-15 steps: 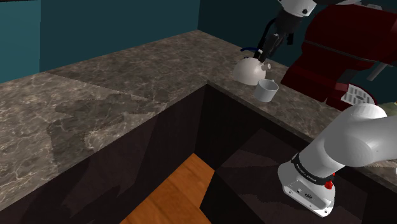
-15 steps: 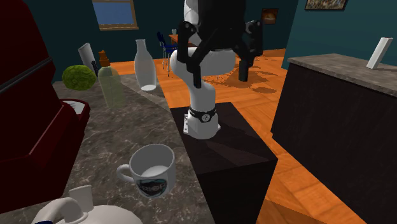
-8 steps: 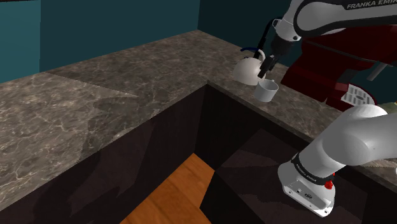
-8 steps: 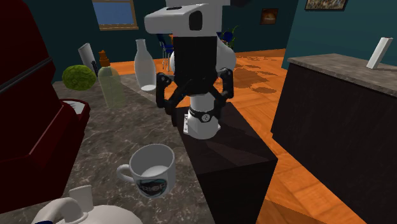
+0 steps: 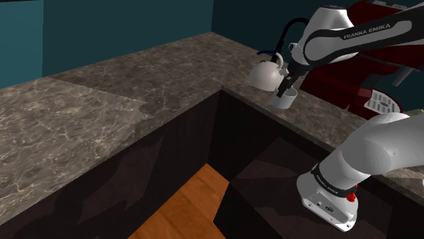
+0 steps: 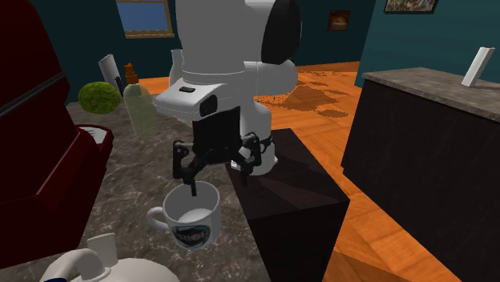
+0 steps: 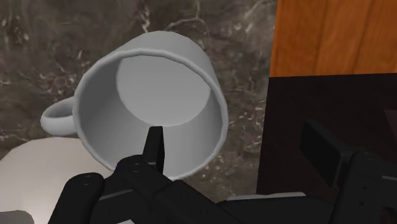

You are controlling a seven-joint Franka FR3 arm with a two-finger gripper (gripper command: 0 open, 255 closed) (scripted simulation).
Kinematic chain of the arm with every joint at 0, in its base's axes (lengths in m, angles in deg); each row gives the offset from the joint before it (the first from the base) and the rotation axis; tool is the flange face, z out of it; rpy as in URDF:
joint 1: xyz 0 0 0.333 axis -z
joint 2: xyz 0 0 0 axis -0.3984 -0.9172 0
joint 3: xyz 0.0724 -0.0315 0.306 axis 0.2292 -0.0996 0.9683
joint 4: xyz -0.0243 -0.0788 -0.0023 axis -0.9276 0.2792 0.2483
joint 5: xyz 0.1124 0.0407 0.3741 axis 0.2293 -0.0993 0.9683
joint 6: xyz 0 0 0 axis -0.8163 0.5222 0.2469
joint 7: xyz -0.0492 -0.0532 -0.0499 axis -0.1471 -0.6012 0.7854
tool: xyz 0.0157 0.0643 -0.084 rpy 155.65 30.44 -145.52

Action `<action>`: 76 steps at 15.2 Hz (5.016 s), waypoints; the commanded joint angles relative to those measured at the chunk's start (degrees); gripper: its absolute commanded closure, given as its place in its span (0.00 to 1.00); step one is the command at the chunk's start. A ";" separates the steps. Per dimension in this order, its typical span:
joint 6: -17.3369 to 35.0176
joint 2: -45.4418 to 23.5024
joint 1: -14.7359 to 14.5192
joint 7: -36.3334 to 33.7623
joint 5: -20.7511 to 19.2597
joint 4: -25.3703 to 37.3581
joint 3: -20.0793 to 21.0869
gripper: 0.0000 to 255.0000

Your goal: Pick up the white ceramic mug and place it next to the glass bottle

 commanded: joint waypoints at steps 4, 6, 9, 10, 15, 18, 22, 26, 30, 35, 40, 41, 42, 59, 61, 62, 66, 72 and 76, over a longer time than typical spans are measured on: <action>5.82 -3.86 0.27 0.36 -0.68 -1.95 -1.09 0.00; 7.96 -5.42 0.21 0.39 -0.76 -2.53 -1.39 0.00; 8.59 -5.88 0.19 0.40 -0.78 -2.69 -1.48 0.00; 8.59 -5.89 0.19 0.40 -0.78 -2.69 -1.48 0.00; 8.58 -5.88 0.20 0.40 -0.78 -2.69 -1.48 1.00; 8.58 -5.88 0.20 0.40 -0.78 -2.69 -1.48 1.00; 8.58 -5.88 0.20 0.40 -0.78 -2.69 -1.48 1.00; 6.47 -4.48 0.22 0.41 -0.68 -1.98 -1.22 1.00; 2.36 -1.96 0.22 0.45 -0.41 -0.37 -0.70 1.00; -2.55 0.64 0.16 0.53 0.00 1.94 -0.07 1.00; -7.21 2.69 0.06 0.64 0.45 4.57 0.53 1.00; -8.12 3.04 0.03 0.66 0.54 5.13 0.64 1.00; -9.02 3.36 0.00 0.69 0.63 5.70 0.76 1.00; -23.09 6.15 -0.56 1.16 2.12 17.01 2.47 1.00; -24.63 6.18 -0.63 1.23 2.28 18.52 2.64 1.00; -25.40 6.17 -0.67 1.26 2.36 19.29 2.72 1.00; -28.41 6.01 -0.81 1.40 2.67 22.47 3.02 1.00; -32.83 5.40 -1.03 1.62 3.10 27.50 3.43 1.00; -35.73 4.75 -1.17 1.79 3.36 31.05 3.66 1.00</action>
